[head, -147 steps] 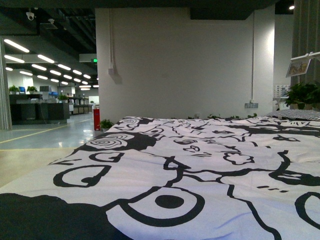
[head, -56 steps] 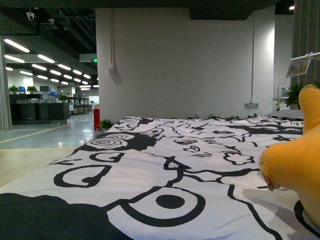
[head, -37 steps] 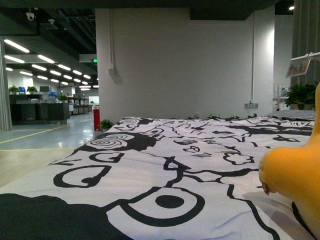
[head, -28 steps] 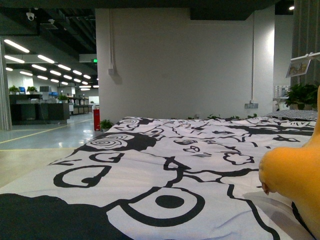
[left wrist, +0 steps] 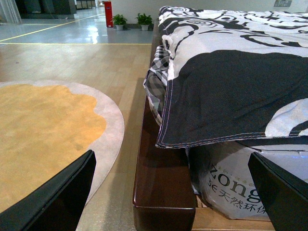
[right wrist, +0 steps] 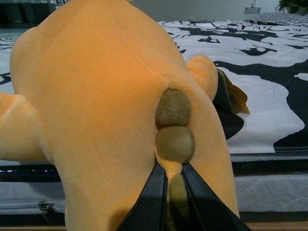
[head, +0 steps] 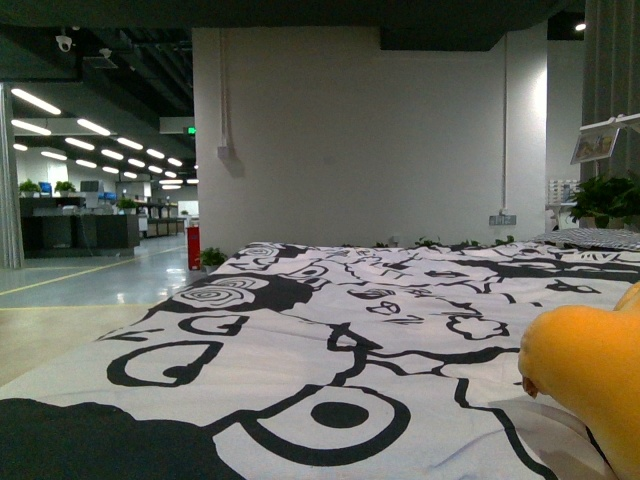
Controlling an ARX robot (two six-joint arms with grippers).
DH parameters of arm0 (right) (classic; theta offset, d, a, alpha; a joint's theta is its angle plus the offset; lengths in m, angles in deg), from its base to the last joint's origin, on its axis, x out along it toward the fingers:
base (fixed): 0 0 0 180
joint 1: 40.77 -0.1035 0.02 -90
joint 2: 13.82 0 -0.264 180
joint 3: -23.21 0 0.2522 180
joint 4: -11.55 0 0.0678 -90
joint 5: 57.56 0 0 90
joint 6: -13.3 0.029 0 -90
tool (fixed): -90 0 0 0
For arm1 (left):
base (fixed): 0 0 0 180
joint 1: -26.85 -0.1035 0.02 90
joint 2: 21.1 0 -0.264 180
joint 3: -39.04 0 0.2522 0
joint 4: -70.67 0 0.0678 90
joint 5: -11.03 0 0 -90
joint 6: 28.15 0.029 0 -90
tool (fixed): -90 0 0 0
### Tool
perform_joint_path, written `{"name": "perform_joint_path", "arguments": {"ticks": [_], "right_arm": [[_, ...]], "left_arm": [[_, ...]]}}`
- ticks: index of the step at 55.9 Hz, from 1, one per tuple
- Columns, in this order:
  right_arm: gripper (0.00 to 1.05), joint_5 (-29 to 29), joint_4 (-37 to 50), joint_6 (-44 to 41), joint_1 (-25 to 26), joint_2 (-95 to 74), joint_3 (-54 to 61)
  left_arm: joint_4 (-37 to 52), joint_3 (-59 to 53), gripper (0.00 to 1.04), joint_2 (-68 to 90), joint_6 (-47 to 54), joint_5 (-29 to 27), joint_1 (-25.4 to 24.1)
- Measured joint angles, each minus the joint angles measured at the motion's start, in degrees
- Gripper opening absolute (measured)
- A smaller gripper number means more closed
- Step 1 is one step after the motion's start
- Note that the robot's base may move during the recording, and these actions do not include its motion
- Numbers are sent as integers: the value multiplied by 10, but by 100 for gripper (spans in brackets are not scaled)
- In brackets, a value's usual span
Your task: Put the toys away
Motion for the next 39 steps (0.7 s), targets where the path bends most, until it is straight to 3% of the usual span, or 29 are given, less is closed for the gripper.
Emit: {"name": "perform_joint_path", "arguments": {"ticks": [39], "right_arm": [[6,-2,4,0,0,25,30]], "left_arm": [[0,0,98,0,0,0,0]]}}
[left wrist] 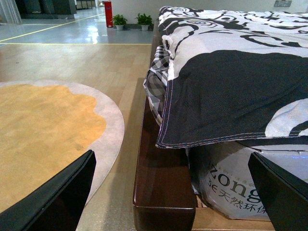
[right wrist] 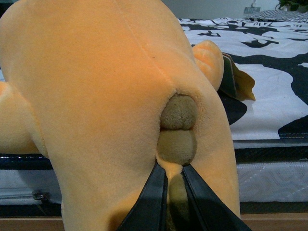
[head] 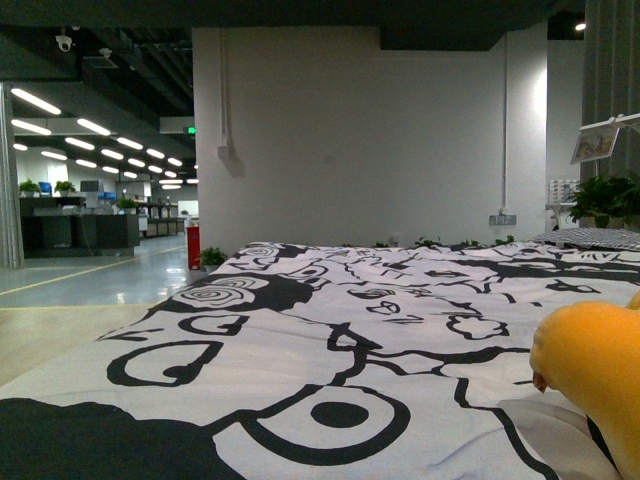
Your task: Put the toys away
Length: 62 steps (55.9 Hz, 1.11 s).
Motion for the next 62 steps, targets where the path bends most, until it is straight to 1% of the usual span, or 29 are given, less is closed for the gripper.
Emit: {"name": "perform_joint_path", "arguments": {"ticks": [22,62], "right_arm": [[6,11,0,0,-2,0,1],[6,2,-5,-1,-2,-1,1]], "left_arm": [[0,0,98,0,0,-1,-1],[0,0,98,0,0,0,0]]}}
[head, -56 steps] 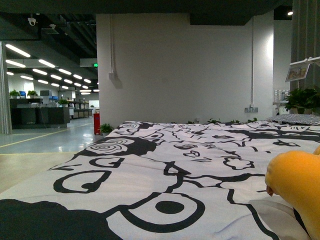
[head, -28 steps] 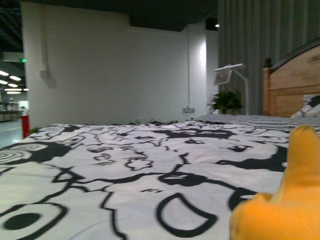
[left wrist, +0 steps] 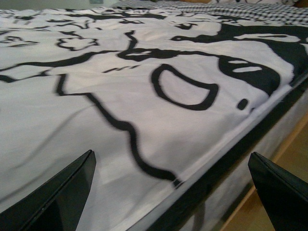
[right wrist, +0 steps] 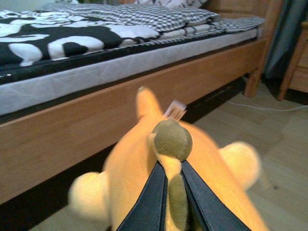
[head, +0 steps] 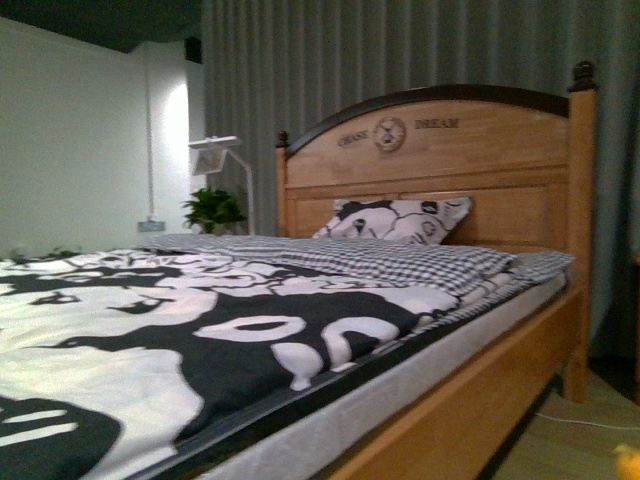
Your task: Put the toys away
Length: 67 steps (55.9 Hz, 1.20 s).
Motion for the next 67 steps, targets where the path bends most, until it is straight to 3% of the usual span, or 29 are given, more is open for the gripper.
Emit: {"name": "perform_joint_path", "arguments": {"ticks": [67], "right_arm": [[6,-1,0,0,0,0,0]], "left_arm": [[0,0,98,0,0,1,0]]}}
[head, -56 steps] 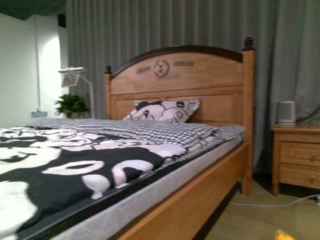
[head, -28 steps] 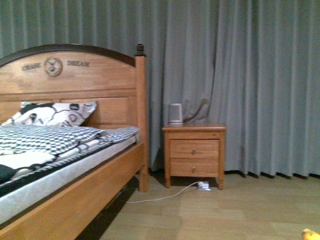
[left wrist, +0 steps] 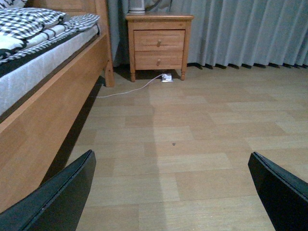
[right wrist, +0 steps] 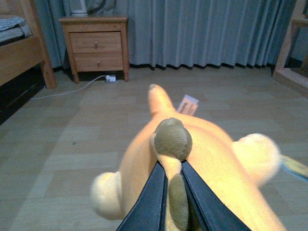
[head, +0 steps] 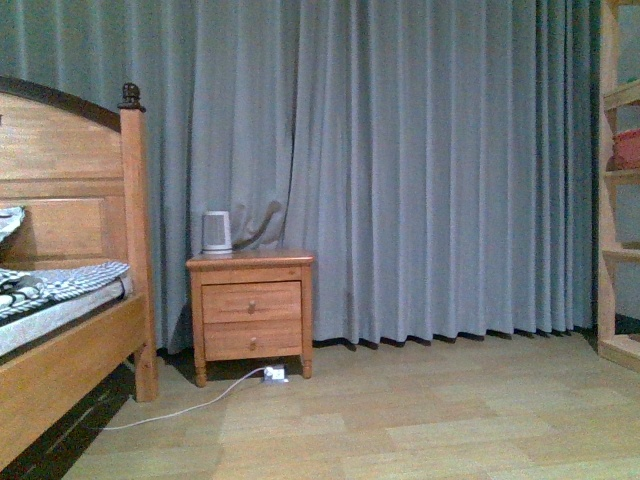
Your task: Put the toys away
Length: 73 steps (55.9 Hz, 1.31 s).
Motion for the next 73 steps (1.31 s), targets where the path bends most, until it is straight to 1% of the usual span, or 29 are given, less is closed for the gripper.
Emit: {"name": "perform_joint_path", "arguments": {"ticks": [10,73], "right_arm": [[6,7,0,0,0,0,0],[6,5,0,0,0,0,0]], "left_arm": [[0,0,98,0,0,0,0],[0,0,98,0,0,0,0]]}}
